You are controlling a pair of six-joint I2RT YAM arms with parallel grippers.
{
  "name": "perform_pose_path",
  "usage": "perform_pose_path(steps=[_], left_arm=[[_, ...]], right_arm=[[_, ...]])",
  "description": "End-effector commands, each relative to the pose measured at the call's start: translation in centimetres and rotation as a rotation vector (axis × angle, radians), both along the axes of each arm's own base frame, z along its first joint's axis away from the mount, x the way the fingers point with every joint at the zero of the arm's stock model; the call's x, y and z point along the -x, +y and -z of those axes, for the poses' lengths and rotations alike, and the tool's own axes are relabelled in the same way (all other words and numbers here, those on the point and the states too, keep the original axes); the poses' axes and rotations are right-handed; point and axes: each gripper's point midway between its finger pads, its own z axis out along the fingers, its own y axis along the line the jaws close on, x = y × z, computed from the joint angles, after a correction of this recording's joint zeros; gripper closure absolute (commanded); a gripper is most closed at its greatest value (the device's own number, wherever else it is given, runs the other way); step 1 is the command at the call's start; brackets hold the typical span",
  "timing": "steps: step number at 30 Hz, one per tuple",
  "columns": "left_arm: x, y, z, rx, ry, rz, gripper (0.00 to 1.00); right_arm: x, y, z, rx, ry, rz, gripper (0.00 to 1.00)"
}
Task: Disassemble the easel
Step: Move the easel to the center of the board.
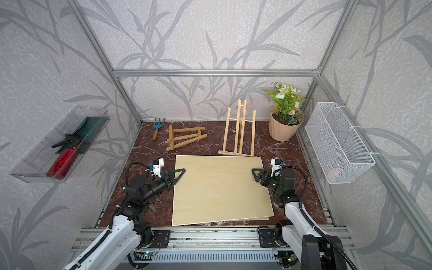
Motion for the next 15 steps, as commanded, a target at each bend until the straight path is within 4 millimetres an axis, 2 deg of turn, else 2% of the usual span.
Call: perform_pose_path(steps=[1, 7, 12, 15], left_arm=[[0.7, -0.6, 3.5, -0.041, 0.096, 0.014, 1.00], [1.3, -0.5, 5.3, -0.042, 0.146, 0.007, 1.00], [1.9, -0.5, 5.8, -0.042, 0.165, 0.015, 1.00], [2.3, -0.2, 6.8, -0.056, 0.195, -0.001, 1.00]], right_arm=[[2.7, 5.7, -5.4, -0.161, -0.127, -0.315, 0.19], [3.2, 5.3, -4.8, -0.131, -0.089, -0.285, 0.16], [4.1, 5.0, -4.3, -0.109, -0.075, -0.269, 0.16], [4.6, 4.7, -3.6, -0.093, -0.046, -0.250, 0.11]])
